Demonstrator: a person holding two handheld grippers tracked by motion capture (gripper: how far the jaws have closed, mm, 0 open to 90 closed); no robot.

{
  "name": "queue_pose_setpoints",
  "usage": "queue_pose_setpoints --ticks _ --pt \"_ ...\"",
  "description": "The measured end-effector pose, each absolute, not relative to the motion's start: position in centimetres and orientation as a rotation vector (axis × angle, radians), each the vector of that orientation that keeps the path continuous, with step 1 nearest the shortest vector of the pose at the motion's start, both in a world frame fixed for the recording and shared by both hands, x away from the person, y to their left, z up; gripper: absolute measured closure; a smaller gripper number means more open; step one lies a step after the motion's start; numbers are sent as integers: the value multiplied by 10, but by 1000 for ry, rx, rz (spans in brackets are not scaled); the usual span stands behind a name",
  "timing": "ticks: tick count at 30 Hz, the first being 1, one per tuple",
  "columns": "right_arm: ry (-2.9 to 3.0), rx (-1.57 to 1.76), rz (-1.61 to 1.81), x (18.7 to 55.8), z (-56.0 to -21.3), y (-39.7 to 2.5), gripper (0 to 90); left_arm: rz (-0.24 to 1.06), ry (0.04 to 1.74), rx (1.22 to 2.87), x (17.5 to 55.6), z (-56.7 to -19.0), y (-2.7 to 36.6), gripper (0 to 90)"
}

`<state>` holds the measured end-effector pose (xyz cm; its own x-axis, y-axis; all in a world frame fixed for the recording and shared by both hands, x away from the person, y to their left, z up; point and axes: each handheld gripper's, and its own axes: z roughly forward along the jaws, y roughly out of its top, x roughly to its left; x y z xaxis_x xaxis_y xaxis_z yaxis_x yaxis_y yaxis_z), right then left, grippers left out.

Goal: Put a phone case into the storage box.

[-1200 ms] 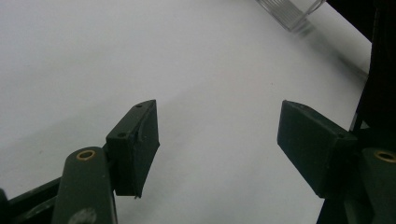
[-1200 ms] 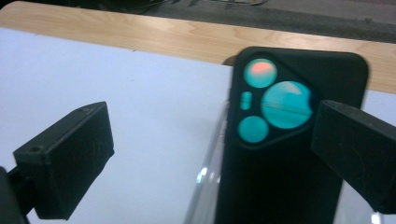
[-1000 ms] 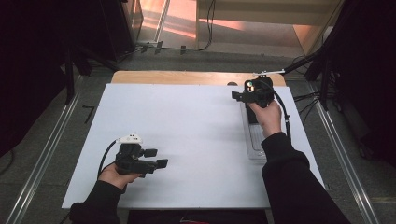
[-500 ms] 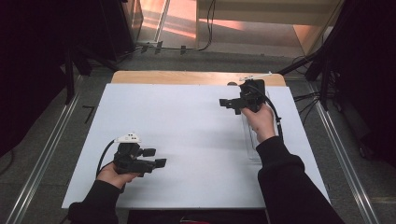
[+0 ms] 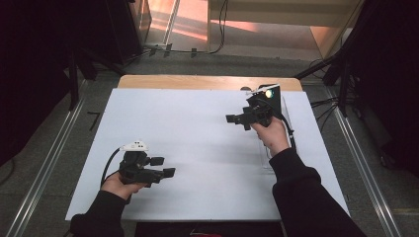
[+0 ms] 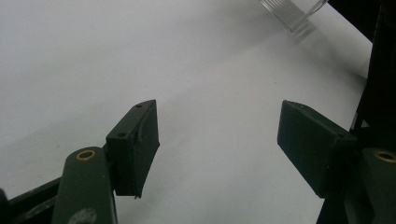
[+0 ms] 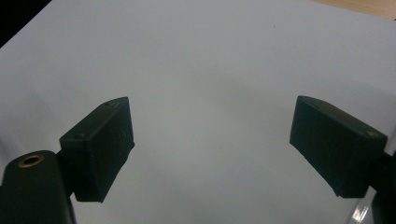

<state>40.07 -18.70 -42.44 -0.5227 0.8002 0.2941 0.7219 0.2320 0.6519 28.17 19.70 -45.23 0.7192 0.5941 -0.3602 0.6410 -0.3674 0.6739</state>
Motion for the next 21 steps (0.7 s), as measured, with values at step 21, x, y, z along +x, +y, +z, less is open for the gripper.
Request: queue_pose_setpoints --ticks 21 --pt "2531 1396 1206 364 -425 -180 146 -81 920 2074 281 -451 196 294"
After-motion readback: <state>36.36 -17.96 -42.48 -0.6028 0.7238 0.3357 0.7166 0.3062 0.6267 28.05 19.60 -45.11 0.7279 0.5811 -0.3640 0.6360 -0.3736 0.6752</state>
